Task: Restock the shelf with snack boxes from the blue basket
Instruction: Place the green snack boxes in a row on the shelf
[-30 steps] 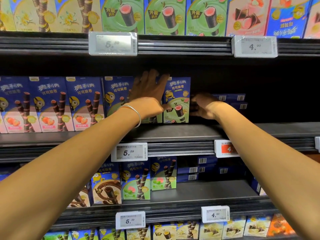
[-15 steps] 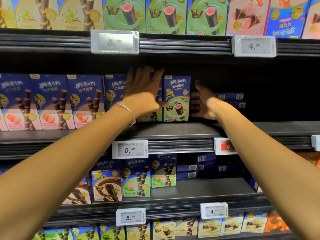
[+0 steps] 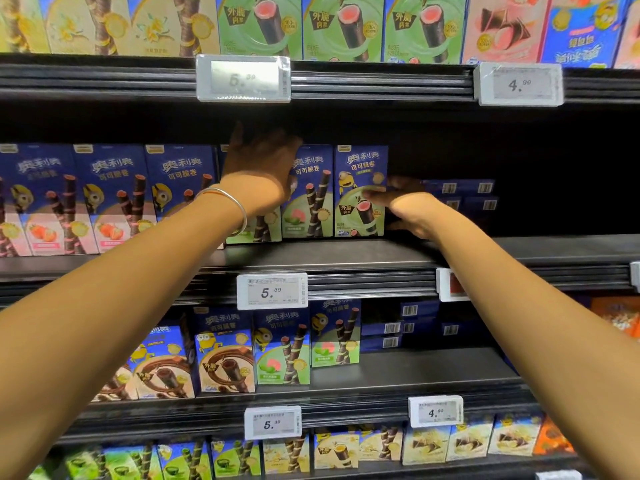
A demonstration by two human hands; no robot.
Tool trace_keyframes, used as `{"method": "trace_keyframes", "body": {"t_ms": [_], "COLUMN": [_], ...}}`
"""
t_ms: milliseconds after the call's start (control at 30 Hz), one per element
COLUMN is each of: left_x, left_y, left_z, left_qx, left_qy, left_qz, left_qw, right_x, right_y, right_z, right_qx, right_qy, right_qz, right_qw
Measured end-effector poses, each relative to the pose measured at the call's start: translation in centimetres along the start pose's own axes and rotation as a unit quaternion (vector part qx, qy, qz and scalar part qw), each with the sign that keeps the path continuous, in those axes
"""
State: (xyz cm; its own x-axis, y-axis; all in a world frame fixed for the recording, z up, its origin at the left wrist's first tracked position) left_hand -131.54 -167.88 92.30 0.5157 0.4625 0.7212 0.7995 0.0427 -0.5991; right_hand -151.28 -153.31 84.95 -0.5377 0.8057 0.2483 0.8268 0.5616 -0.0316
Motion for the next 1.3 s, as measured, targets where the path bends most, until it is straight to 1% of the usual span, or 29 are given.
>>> {"method": "trace_keyframes", "body": {"t_ms": [133,333,533,700,867,967,1033,1167,1300], "left_x": [0.1,0.3,0.6,0.4,0.3,0.5,0.7,0.9,0.9], "left_y": [-0.1,-0.1,0.0,0.1,-0.1,0.0,0.1,0.4,0.8], "left_z": [-0.2,-0.6,-0.7,-0.7,-0.8,-0.7,-0.6,-0.5,-0.5], "left_qx": [0.002,0.016,0.024,0.021,0.017,0.002,-0.002,0.002,-0.003], "left_qy": [0.007,0.041,0.057,0.072,0.087,0.083,0.085,0.083,0.106], "left_qz": [0.011,0.037,0.062,0.052,0.053,0.056,0.058,0.052,0.047], "left_qw": [1.0,0.998,0.996,0.996,0.995,0.995,0.995,0.995,0.993], "right_x": [-0.2,-0.1,0.3,0.4,0.6,0.6,0.6,0.1,-0.3], "right_y": [0.0,0.3,0.5,0.4,0.5,0.3,0.4,1.0,1.3], "right_z": [0.1,0.1,0.4,0.5,0.4,0.8,0.8,0.4,0.3], "right_qx": [0.013,0.019,0.005,-0.005,0.02,-0.012,-0.013,0.012,0.018], "right_qy": [0.008,0.022,0.05,0.043,0.044,0.061,0.05,0.026,0.018], "right_qz": [0.028,0.045,0.059,0.08,0.095,0.108,0.108,0.092,0.072], "right_qw": [0.999,0.999,0.997,0.996,0.994,0.992,0.993,0.995,0.997]}}
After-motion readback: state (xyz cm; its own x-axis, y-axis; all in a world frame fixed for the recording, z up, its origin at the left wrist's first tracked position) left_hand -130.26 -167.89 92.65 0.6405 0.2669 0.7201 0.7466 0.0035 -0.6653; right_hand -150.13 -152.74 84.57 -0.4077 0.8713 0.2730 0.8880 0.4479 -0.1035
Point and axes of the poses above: each hand's wrist, its own y-axis away from the middle knuckle, its own x-axis out of the back of the hand, z = x × y, the point moved 5 cm from there along -y, towards the middle knuckle, and after that the axes turned 12 degrees about -x, right-handed, at the moved point
